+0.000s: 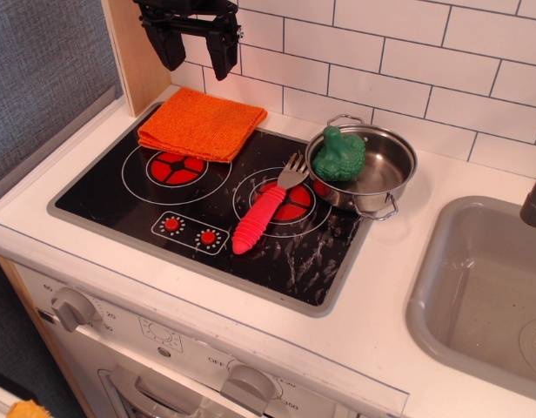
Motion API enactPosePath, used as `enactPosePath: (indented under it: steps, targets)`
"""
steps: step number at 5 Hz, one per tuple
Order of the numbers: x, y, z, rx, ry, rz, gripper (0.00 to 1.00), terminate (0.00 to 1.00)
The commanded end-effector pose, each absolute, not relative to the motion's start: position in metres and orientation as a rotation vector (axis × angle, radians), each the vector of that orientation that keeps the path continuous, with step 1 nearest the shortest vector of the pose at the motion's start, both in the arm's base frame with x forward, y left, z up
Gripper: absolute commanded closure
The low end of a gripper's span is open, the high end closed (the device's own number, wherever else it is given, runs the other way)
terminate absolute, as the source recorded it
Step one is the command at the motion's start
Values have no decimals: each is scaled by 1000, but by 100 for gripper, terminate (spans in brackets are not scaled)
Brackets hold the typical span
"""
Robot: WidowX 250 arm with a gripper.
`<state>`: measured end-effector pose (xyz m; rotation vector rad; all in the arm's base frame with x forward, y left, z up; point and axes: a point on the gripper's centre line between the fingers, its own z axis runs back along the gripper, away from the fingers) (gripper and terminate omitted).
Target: Take the broccoli and put it on the left side of the stove under the napkin.
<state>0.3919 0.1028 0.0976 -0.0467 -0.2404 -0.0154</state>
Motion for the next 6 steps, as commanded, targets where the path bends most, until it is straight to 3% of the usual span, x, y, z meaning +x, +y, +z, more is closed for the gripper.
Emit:
enactPosePath:
  steps: [1, 4, 6]
  targets:
    - [392, 103, 98, -47, -240, -15, 0, 0]
    - [400, -4, 105, -102, -242, -376, 0, 0]
    - [398, -34, 94, -109, -204, -469, 0, 0]
